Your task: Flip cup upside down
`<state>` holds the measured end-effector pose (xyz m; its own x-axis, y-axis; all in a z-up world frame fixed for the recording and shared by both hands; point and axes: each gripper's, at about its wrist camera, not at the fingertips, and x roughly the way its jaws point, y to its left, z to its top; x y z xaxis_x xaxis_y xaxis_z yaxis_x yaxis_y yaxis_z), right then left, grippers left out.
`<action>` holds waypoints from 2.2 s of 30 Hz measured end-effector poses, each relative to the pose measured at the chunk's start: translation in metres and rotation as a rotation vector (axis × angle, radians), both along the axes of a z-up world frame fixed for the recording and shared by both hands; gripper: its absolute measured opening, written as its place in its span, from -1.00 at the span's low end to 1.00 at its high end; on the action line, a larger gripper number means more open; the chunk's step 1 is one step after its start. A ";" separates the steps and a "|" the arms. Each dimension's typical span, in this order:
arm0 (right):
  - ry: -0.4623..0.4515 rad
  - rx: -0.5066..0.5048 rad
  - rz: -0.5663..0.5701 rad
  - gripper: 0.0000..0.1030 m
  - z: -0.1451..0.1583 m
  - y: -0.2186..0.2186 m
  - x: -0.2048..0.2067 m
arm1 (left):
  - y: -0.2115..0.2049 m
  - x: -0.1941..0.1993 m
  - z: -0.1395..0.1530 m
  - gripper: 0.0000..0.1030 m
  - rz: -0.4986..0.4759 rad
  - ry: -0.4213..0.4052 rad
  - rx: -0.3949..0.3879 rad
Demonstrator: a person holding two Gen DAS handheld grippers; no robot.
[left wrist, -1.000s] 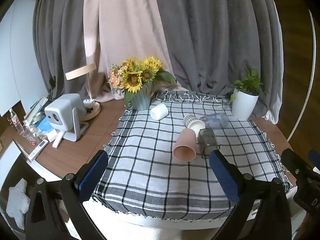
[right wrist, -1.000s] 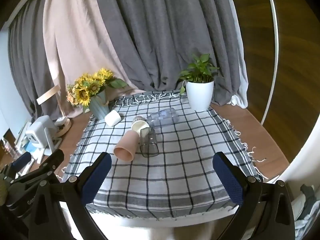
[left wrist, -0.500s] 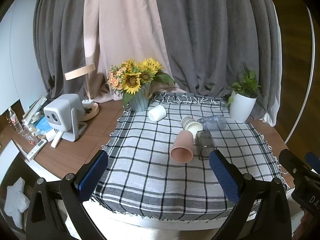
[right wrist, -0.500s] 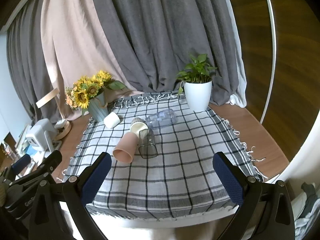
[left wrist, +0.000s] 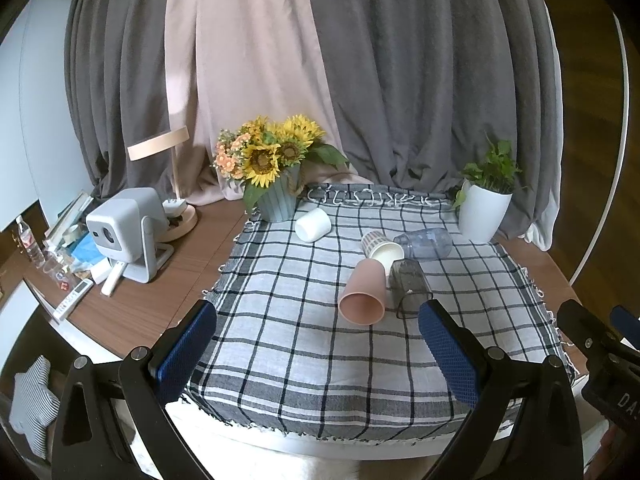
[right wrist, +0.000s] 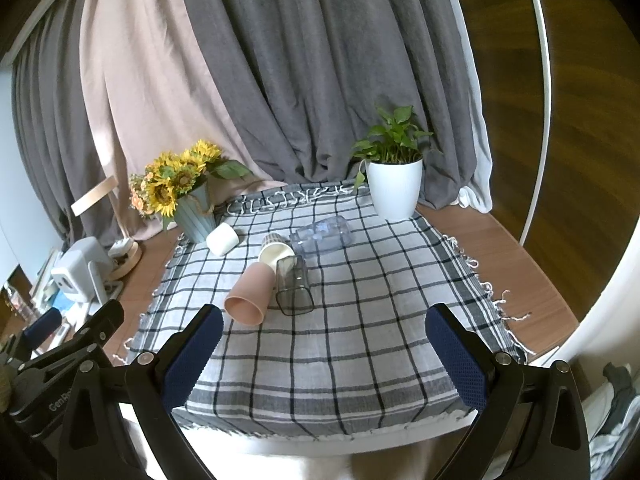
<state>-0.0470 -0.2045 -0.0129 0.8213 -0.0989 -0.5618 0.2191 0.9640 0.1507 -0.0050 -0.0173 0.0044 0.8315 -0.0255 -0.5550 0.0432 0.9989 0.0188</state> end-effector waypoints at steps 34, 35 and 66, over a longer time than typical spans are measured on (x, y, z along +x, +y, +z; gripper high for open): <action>0.004 0.010 -0.005 0.98 -0.002 -0.004 -0.002 | -0.008 0.000 -0.001 1.00 -0.007 0.010 0.002; 0.003 0.012 -0.003 0.98 -0.001 -0.004 -0.002 | -0.008 0.000 -0.002 1.00 -0.006 0.009 0.001; 0.090 0.081 -0.020 0.98 -0.025 0.005 0.040 | -0.003 0.058 -0.022 1.00 -0.082 0.122 0.024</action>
<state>-0.0075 -0.1991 -0.0379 0.7658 -0.0658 -0.6397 0.2540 0.9448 0.2069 0.0529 -0.0202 -0.0171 0.7536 -0.0762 -0.6529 0.1280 0.9913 0.0320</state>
